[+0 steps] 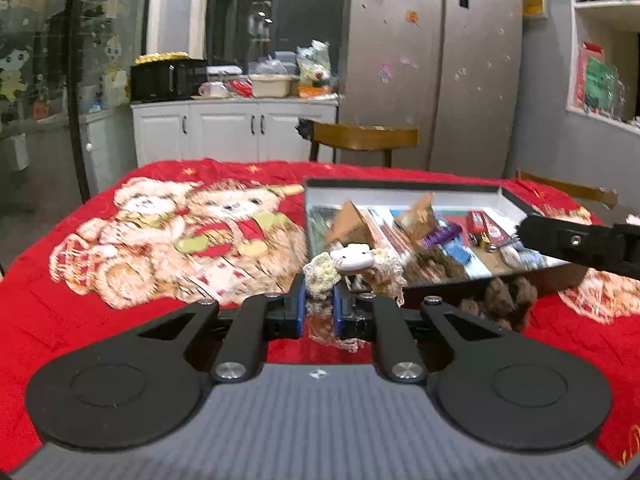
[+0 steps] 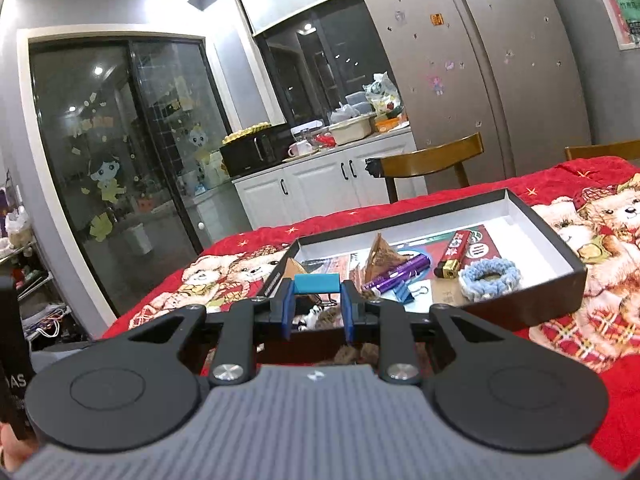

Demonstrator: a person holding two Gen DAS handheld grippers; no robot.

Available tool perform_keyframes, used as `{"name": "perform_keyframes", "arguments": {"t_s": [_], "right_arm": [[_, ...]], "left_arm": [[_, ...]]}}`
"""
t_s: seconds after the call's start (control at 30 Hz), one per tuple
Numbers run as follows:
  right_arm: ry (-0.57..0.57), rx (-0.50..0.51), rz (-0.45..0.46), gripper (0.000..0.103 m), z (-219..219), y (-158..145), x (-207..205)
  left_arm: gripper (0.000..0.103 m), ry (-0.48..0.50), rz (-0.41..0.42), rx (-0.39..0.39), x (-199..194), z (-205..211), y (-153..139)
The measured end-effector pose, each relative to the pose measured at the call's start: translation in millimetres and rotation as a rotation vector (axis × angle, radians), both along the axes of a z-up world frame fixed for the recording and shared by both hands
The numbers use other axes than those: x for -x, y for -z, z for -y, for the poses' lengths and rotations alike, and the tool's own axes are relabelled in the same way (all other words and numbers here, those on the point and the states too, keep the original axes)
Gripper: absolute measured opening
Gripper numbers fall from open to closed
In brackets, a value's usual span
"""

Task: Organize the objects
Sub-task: 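Lift the cream crochet and blue clip and carry both over the box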

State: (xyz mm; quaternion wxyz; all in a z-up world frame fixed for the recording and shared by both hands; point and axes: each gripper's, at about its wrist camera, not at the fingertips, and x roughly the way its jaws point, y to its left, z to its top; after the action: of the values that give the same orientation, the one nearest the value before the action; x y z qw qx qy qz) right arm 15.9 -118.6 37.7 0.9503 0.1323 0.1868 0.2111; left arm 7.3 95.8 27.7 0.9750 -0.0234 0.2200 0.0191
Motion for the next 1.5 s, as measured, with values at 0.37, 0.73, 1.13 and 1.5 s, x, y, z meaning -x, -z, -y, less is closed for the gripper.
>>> {"name": "perform_keyframes", "arguments": {"t_s": [0.37, 0.73, 1.13, 1.5], "right_arm": [[0.02, -0.008, -0.012, 0.027, 19, -62, -49], [0.066, -0.131, -0.15, 0.027, 20, -55, -131], [0.058, -0.074, -0.195, 0.027, -13, -29, -191], [0.15, 0.021, -0.333, 0.027, -1, 14, -230]], "left_arm": [[0.016, -0.016, 0.064, 0.051, -27, -2, -67], [0.016, -0.065, 0.078, 0.161, -96, -7, -114], [0.016, -0.021, -0.045, 0.166, -181, -6, -67], [0.016, -0.044, -0.112, 0.028, -207, 8, -23]]}}
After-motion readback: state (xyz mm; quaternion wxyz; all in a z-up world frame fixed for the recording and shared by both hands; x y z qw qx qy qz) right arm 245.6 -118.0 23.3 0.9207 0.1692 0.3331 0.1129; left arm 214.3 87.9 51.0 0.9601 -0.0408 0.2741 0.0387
